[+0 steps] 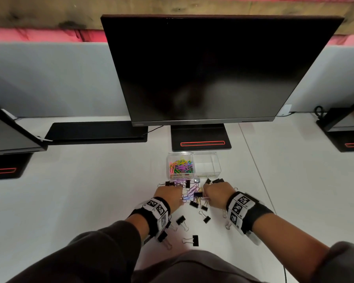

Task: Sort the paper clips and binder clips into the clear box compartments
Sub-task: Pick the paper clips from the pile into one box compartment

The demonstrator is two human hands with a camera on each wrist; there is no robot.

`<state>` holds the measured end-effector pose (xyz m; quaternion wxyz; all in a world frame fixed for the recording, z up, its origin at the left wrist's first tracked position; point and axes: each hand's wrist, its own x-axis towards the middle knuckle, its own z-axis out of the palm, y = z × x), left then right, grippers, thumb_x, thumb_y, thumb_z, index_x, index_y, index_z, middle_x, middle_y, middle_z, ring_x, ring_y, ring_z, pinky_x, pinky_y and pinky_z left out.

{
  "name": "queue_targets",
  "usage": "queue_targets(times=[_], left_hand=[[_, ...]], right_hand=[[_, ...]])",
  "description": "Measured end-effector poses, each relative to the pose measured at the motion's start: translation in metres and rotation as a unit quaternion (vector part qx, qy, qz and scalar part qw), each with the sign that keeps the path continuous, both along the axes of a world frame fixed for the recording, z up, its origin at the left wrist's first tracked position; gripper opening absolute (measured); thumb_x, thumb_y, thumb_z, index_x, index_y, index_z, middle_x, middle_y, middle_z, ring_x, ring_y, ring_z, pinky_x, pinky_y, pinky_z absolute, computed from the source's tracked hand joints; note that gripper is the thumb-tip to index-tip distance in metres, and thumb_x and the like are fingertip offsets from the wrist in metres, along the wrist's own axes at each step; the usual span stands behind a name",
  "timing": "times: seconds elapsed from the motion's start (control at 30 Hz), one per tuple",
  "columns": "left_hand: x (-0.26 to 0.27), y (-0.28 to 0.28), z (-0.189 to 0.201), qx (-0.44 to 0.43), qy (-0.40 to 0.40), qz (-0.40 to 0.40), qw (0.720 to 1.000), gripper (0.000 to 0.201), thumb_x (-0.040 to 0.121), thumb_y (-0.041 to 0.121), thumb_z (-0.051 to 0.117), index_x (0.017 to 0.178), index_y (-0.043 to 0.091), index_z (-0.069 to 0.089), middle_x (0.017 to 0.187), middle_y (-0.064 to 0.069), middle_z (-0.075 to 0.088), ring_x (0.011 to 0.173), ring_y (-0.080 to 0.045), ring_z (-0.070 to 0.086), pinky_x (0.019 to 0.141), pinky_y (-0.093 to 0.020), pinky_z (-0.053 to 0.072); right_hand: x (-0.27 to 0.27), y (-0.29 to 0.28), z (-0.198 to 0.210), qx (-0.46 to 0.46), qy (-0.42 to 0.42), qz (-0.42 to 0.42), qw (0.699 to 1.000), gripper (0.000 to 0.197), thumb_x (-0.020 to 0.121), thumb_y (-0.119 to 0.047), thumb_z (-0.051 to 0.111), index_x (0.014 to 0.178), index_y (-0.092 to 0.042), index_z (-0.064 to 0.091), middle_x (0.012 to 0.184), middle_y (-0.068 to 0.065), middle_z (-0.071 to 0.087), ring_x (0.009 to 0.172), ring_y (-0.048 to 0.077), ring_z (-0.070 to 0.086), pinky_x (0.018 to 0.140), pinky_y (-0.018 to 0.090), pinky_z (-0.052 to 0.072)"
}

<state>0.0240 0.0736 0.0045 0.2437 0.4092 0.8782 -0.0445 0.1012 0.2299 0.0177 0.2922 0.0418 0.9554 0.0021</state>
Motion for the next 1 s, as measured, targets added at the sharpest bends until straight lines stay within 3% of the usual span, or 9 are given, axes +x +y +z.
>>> queue_targets(times=[0.2,0.33,0.47,0.63,0.7,0.8,0.87,0.93,1.0], left_hand=[[0.007,0.005,0.003,-0.033,0.046,-0.066,0.996,0.029,0.09,0.008,0.041,0.115,0.002,0.053,0.114,-0.014,0.065,0.105,-0.033,0.061,0.085,-0.035,0.047],[0.003,0.005,0.008,-0.023,0.06,-0.07,0.995,0.027,0.093,0.009,0.037,0.111,0.005,0.056,0.115,-0.012,0.064,0.104,-0.03,0.062,0.084,-0.036,0.048],[-0.007,-0.001,0.018,0.018,0.053,-0.045,0.997,0.029,0.098,0.014,0.032,0.11,0.003,0.056,0.115,-0.01,0.061,0.104,-0.027,0.06,0.086,-0.037,0.048],[-0.024,-0.008,0.032,0.079,-0.054,0.035,0.995,0.035,0.102,0.022,0.028,0.108,0.0,0.054,0.102,-0.014,0.058,0.094,-0.027,0.056,0.083,-0.034,0.043],[-0.034,-0.012,0.038,0.1,-0.084,0.06,0.99,0.037,0.102,0.025,0.03,0.105,-0.002,0.055,0.094,-0.013,0.053,0.084,-0.022,0.049,0.078,-0.031,0.039],[-0.051,-0.018,0.048,0.115,-0.097,0.077,0.986,0.035,0.101,0.022,0.033,0.11,-0.002,0.057,0.109,-0.019,0.06,0.095,-0.028,0.055,0.088,-0.034,0.042],[-0.062,-0.023,0.053,0.128,-0.098,0.09,0.983,0.034,0.1,0.019,0.035,0.116,0.002,0.059,0.12,-0.017,0.059,0.11,-0.028,0.055,0.095,-0.033,0.041],[-0.07,-0.025,0.057,0.134,-0.095,0.106,0.981,0.034,0.1,0.017,0.035,0.118,0.002,0.06,0.123,-0.016,0.059,0.113,-0.028,0.054,0.097,-0.032,0.04],[-0.076,-0.025,0.059,0.138,-0.097,0.119,0.978,0.033,0.1,0.016,0.036,0.118,0.001,0.059,0.123,-0.017,0.06,0.114,-0.029,0.055,0.096,-0.031,0.041]], right_hand=[[0.005,0.005,0.001,-0.029,0.027,0.005,0.999,0.02,0.089,-0.023,0.042,0.1,-0.007,0.049,0.103,0.013,0.067,0.094,0.032,0.063,0.079,0.037,0.049],[0.012,0.007,0.007,-0.072,0.055,-0.048,0.995,0.028,0.095,-0.025,0.035,0.109,-0.003,0.046,0.093,0.014,0.061,0.089,0.033,0.061,0.07,0.032,0.04],[0.005,0.016,0.017,-0.202,0.068,-0.164,0.963,0.013,0.095,-0.021,0.038,0.091,-0.008,0.04,0.072,0.004,0.05,0.074,0.022,0.049,0.065,0.028,0.035],[-0.007,0.021,0.037,-0.308,0.05,-0.223,0.923,0.01,0.092,-0.013,0.044,0.097,-0.008,0.051,0.063,-0.002,0.053,0.054,0.01,0.047,0.046,0.015,0.036],[-0.022,0.019,0.043,-0.294,0.074,-0.201,0.931,0.022,0.094,-0.015,0.042,0.108,-0.006,0.056,0.071,-0.003,0.052,0.06,0.01,0.05,0.055,0.019,0.04],[-0.054,0.012,0.052,-0.272,0.112,-0.185,0.938,0.027,0.097,-0.022,0.039,0.109,-0.004,0.056,0.069,-0.004,0.05,0.06,0.01,0.047,0.055,0.02,0.037],[-0.077,0.007,0.056,-0.249,0.111,-0.167,0.948,0.027,0.097,-0.024,0.04,0.098,-0.003,0.056,0.068,-0.001,0.048,0.061,0.015,0.047,0.054,0.025,0.036],[-0.096,-0.001,0.056,-0.203,0.097,-0.127,0.966,0.028,0.097,-0.022,0.041,0.073,-0.012,0.051,0.067,0.0,0.046,0.074,0.021,0.048,0.061,0.028,0.035],[-0.11,-0.01,0.052,-0.16,0.067,-0.083,0.981,0.024,0.095,-0.019,0.044,0.073,-0.013,0.053,0.077,0.003,0.054,0.085,0.022,0.05,0.07,0.029,0.035]])
